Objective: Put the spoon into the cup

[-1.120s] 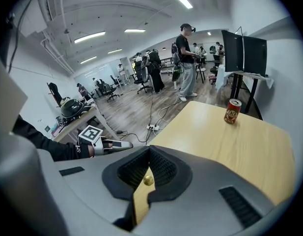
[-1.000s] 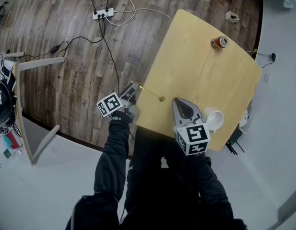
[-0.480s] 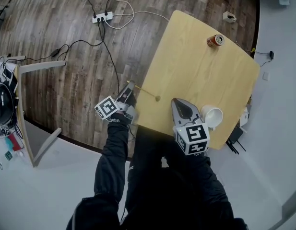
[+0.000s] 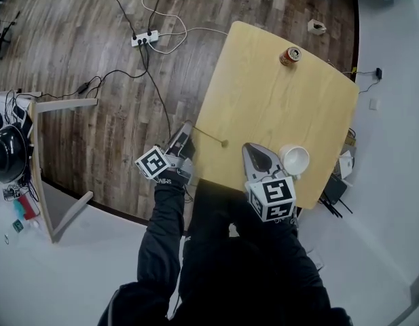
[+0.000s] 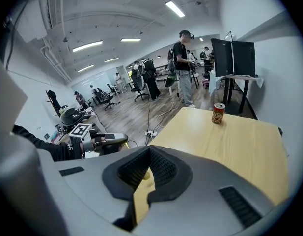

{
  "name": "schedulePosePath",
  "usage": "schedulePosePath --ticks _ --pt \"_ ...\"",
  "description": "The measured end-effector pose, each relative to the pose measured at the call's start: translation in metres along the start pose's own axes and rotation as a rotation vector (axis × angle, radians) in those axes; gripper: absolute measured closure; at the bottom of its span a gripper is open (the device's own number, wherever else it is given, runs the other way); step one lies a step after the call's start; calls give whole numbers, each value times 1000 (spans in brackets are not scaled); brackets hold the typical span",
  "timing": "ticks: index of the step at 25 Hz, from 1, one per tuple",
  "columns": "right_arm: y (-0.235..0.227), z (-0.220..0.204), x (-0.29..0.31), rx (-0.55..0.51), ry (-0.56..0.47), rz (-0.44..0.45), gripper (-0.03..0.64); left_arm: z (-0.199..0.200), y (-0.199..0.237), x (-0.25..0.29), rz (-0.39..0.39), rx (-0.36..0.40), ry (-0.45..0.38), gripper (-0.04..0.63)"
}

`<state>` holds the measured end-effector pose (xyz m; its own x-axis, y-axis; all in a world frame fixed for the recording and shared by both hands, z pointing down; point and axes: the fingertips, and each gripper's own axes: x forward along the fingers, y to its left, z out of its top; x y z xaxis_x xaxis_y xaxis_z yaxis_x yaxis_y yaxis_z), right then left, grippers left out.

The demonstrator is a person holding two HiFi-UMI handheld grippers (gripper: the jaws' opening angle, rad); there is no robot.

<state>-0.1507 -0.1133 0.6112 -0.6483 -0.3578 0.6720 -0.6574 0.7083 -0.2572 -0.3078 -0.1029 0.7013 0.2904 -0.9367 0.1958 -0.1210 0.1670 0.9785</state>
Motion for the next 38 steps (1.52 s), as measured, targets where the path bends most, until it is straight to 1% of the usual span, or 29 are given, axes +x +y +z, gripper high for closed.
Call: schedulePosePath --ticks 4,7,9,14,16,21,24,27,29,35,38 --pt "-8 -3 -26 21 -30 -29 597 -17 -29 -3 -15 56 7 560" --pt "-20 -7 -46 37 -41 -66 597 -34 -48 -1 -11 90 17 560" --pt "-32 -12 -60 53 -49 -95 597 -50 -61 4 -13 104 25 560" --pt "-66 -22 -99 87 -88 -162 597 -98 -91 22 -39 167 74 560" --pt "-78 -26 -112 101 -102 -190 597 -114 -103 30 -59 181 85 560" --pt "-111 -45 -149 151 -132 -260 597 -157 -136 53 -139 213 123 560" --pt "-133 -61 -170 189 -143 -300 597 -182 -149 70 -171 250 148 560" --pt "-153 -75 -187 216 -147 -331 597 -204 -147 86 -162 253 156 560" --pt "-160 -84 -195 231 -146 -347 597 -214 -144 94 -152 287 158 560" --pt "-176 -107 -208 264 -139 -372 597 -234 -109 111 -70 354 162 560" --pt "-181 -119 -209 280 -134 -374 597 -239 -93 116 -31 360 153 560"
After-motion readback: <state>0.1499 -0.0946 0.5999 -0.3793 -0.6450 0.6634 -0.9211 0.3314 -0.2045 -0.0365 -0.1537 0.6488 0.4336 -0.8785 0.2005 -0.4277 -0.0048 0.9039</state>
